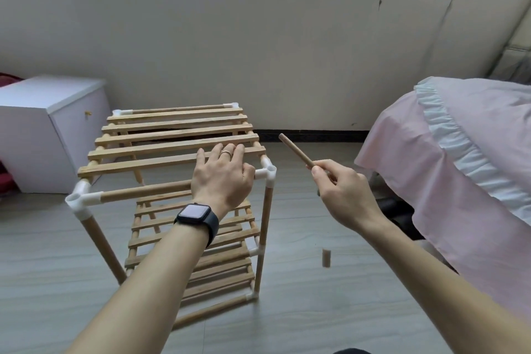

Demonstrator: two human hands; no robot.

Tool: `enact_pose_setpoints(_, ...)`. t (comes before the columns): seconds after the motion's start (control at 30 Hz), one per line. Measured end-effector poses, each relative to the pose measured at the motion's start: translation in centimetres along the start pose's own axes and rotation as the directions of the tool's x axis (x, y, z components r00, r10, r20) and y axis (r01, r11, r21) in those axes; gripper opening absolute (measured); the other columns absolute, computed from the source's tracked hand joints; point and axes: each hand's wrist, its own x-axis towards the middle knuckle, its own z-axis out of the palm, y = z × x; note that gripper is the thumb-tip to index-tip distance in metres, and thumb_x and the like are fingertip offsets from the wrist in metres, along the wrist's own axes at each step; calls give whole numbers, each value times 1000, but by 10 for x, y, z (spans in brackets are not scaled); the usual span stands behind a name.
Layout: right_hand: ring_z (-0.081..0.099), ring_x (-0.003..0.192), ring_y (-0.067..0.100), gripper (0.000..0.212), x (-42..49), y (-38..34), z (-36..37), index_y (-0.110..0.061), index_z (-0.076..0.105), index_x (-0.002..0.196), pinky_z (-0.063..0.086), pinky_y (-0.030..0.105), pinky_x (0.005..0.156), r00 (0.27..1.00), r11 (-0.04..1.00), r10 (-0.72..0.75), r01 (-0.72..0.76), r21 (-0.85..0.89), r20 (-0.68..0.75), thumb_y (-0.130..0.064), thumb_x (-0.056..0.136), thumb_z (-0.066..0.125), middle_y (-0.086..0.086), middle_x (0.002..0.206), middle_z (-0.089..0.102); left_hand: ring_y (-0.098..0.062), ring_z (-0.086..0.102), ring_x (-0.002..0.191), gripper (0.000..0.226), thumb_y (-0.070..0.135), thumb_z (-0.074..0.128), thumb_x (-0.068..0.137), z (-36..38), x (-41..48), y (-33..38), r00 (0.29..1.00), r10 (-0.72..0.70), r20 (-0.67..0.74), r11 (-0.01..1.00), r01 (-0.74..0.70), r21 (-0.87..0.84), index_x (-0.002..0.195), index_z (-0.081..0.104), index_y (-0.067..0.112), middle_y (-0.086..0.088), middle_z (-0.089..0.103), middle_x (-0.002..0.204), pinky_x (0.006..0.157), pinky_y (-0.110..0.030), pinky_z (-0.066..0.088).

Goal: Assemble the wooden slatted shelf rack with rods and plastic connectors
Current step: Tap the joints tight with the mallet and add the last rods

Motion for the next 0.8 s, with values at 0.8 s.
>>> enact_pose_setpoints(0.8, 56, 61, 8, 19, -65, 179, 25, -37, 66, 105, 49, 31, 63, 837, 776, 545, -524, 350, 45, -30, 101, 50, -7, 91, 72, -23, 50, 128, 46, 25, 53, 90, 47, 2, 154, 805, 585, -100, 793, -593, -137, 136, 54, 21, -2, 59, 136, 107, -37, 37)
